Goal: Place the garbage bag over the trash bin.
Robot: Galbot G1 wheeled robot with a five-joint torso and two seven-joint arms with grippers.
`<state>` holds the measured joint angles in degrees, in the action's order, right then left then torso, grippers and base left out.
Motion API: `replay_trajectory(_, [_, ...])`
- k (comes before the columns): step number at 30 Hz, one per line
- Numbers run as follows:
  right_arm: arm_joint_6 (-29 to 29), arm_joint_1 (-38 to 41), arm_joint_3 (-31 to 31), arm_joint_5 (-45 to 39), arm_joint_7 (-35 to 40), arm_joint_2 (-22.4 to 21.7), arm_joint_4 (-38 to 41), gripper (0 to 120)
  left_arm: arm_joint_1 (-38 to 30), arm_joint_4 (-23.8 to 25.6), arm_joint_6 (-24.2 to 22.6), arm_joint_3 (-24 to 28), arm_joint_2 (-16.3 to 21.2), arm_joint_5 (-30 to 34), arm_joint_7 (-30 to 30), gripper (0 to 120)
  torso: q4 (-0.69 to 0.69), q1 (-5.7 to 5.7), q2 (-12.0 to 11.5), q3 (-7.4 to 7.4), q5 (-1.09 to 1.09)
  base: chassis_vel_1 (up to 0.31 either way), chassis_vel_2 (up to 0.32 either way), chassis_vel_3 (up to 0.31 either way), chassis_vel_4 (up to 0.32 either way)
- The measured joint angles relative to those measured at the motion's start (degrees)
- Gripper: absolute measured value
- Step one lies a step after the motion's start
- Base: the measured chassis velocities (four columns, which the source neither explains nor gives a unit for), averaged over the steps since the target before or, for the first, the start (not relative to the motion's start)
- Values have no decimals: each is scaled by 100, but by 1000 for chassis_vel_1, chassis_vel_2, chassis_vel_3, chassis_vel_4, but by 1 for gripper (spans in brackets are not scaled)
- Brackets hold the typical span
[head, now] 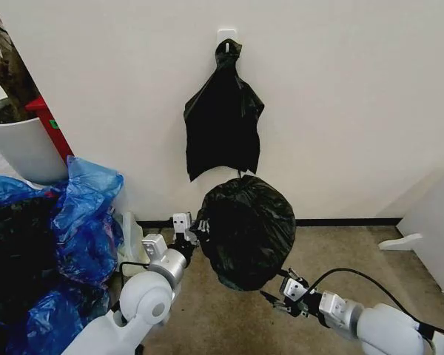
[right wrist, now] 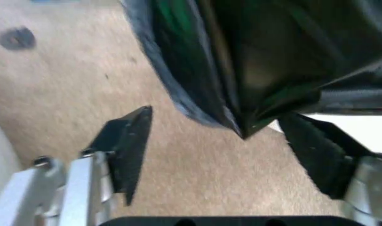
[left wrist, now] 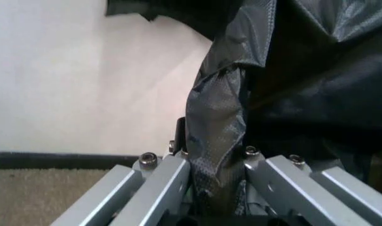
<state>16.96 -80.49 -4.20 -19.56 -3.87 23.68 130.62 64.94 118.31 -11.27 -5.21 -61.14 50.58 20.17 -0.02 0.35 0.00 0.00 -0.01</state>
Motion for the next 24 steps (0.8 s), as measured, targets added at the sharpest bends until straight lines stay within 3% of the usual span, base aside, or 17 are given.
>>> replay_trajectory(8, [-312, -176, -301, -259, 160, -122, 430, 100, -31, -146, 89, -84, -131, 531, 173, 2, 2, 0, 0, 0, 1, 0, 0, 0, 0])
replay_trajectory(13, [-536, -166, -325, -539, 458, -71, 474, 100, 103, -85, 84, -115, -190, 1164, 444, 2, 0, 0, 0, 0, 1, 0, 0, 0, 0])
replay_trajectory(16, [-736, -168, -364, -1035, 973, 224, 552, 100, 367, -30, 94, -165, -214, 1564, 639, 2, 1, 0, 0, 0, 2, 0, 0, 0, 0])
replay_trajectory(24, [-821, -520, -514, -1452, 1784, 734, 1037, 100, 445, -70, 157, -179, -261, 1895, 852, 2, -1, 0, 0, 0, 1, 0, 0, 0, 0])
